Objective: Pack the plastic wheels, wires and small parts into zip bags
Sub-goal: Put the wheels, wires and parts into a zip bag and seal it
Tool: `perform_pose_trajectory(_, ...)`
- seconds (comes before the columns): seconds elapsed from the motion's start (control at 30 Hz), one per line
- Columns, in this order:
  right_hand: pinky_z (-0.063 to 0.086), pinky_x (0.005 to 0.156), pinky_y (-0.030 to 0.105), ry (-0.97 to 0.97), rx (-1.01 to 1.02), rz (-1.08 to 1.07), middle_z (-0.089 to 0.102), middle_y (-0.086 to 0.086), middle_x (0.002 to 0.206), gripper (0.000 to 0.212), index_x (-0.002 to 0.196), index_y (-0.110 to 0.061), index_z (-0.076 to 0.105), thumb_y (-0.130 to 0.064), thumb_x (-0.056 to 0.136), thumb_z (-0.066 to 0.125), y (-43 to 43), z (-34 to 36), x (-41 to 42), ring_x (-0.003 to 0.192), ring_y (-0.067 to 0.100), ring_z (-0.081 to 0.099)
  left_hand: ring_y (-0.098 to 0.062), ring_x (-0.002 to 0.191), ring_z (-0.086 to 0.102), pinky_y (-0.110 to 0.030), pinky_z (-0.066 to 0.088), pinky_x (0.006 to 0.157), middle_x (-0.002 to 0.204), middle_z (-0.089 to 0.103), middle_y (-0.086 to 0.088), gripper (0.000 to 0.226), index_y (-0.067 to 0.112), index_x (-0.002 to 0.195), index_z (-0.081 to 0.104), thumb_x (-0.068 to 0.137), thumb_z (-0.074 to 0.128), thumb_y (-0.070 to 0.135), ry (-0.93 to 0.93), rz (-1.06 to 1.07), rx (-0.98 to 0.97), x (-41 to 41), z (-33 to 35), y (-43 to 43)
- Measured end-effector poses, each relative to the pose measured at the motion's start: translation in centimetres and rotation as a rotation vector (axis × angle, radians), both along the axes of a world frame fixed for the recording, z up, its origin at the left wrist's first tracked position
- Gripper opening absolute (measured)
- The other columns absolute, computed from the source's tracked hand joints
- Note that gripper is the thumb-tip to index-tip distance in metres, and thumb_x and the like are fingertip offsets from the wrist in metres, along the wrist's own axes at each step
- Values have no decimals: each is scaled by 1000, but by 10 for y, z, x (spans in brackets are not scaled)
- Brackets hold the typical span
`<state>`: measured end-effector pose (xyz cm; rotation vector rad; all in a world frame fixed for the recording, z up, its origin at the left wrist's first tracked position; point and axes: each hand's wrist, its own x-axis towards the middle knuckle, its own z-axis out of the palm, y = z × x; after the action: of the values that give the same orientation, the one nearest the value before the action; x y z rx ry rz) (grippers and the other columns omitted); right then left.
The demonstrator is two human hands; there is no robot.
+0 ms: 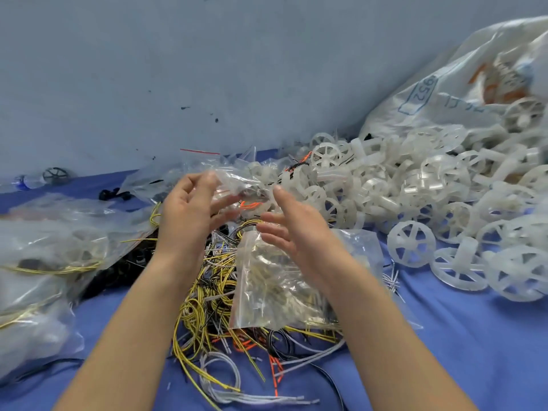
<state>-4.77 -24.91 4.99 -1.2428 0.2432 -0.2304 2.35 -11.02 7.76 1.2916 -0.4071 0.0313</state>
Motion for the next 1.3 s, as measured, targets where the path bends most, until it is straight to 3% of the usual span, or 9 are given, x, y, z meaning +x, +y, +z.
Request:
perform_pose_trajectory(0.1,62,76,35,-39,408,148,74,15,101,38,107,-10,62,-46,94,60,5,6,-7,86,25,73,-24,91,73,-30,60,70,98,74,-6,15,19,98,62,97,57,34,-140,-10,89,-34,-11,7)
perform_pose_trajectory(0.23,57,65,26,-90,355,195,70,7,83,22,101,-6,72,-25,93,67,14,3,-16,74,17,68,-21,96,72,-32,60,73,103,73,-1,17,25,97,69,95,59,39,-214,34,134,-60,-22,16)
perform_pose_trajectory(0.37,57,70,27,-174,360,219,64,6,86,32,110,-8,71,-13,80,77,15,-2,-22,73,14,60,-23,100,69,-31,57,73,115,70,-14,45,11,120,62,92,59,46,335,-209,-196,-63,-24,39)
perform_pose_trajectory(0.5,56,71,28,-227,211,278,71,2,93,42,121,-22,69,-11,82,76,12,-3,-24,79,11,65,-13,75,65,-27,58,66,100,68,-6,42,11,121,68,89,65,39,609,-542,-175,-63,-28,56)
perform_pose_trajectory(0.67,57,77,32,-260,204,287,69,5,91,46,122,-22,69,-6,80,76,13,-5,-23,83,14,68,-12,75,67,-30,56,71,93,73,-2,22,14,98,72,81,69,27,338,-246,-100,-55,-29,60)
perform_pose_trajectory(0.83,57,83,40,-241,166,261,65,8,96,48,121,-24,70,-8,76,78,22,-6,-21,89,19,67,-17,90,69,-25,57,74,94,74,-1,22,8,106,64,100,51,24,-1,205,148,-51,-31,66)
perform_pose_trajectory(1.0,52,98,37,-307,19,307,62,4,100,40,117,-23,72,0,85,68,33,-6,-21,98,19,59,-24,101,70,-29,59,69,117,70,-13,36,3,122,60,96,54,27,382,-301,-47,-55,-27,76)
perform_pose_trajectory(1.13,48,96,23,-369,-537,216,71,-9,108,41,80,-29,74,7,90,59,32,0,-27,110,7,63,-25,92,73,-29,60,65,105,73,-18,27,-1,111,62,100,51,22,432,-108,-107,-49,-27,85)
perform_pose_trajectory(1.3,41,75,16,-289,-929,-22,65,-16,105,33,84,-29,71,-5,97,53,34,-1,-34,94,0,59,-20,83,73,-38,62,72,89,75,-8,25,5,102,65,101,50,25,242,133,-6,-41,-18,100)
